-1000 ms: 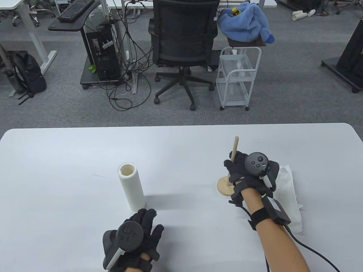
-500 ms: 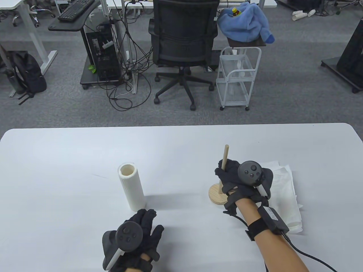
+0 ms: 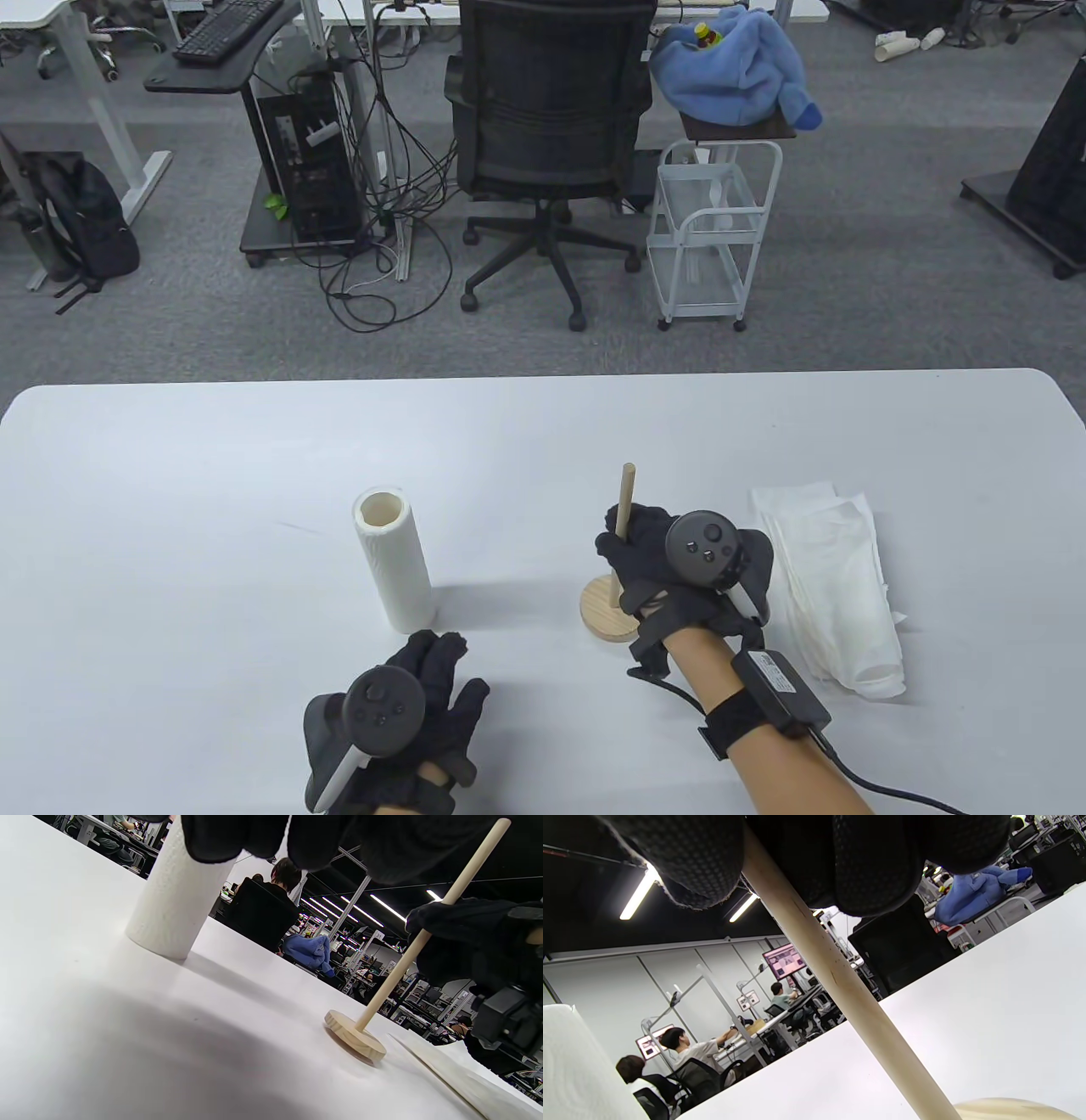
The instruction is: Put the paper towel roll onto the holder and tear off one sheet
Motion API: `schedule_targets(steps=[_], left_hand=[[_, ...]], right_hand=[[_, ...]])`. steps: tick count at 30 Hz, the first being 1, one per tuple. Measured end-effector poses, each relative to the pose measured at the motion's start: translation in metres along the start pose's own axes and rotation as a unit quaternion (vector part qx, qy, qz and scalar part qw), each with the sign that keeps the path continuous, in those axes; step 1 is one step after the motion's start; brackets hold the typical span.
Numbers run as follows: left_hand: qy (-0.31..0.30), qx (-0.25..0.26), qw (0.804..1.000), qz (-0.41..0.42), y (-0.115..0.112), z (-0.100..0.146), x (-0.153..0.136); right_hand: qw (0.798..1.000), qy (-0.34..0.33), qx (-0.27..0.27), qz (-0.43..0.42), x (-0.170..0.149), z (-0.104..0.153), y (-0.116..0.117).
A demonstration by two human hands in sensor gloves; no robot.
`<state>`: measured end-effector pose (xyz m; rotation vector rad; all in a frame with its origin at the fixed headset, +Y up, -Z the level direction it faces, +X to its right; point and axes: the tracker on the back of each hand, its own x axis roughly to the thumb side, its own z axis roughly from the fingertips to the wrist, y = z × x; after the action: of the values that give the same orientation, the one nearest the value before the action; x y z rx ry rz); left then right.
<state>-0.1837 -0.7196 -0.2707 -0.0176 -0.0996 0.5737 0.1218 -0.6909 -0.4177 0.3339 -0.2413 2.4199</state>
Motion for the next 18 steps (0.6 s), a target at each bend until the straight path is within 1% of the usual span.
schedule_targets(steps=[5, 11, 13, 15, 18], left_hand=[[-0.002, -0.001, 1.0, 0.001, 0.0, 0.0, 0.0], [-0.001, 0.019, 1.0, 0.0, 0.003, 0.003, 0.0], [0.0, 0.022, 1.0, 0.0, 0.004, 0.004, 0.0], [0.002, 0.029, 1.0, -0.003, 0.004, 0.004, 0.0], [0.005, 0.027, 1.0, -0.006, 0.004, 0.004, 0.0]], right_hand=[[1.0, 0.003, -0.001, -0.005, 0.0, 0.004, 0.007], [1.0, 0.011, 0.014, 0.003, -0.002, 0.007, 0.004], [0.999, 0.008, 0.024, 0.019, -0.003, 0.011, -0.003], [0.999, 0.001, 0.021, 0.038, -0.006, 0.016, -0.013], [0.998, 0.006, 0.03, 0.047, -0.014, 0.027, -0.027]])
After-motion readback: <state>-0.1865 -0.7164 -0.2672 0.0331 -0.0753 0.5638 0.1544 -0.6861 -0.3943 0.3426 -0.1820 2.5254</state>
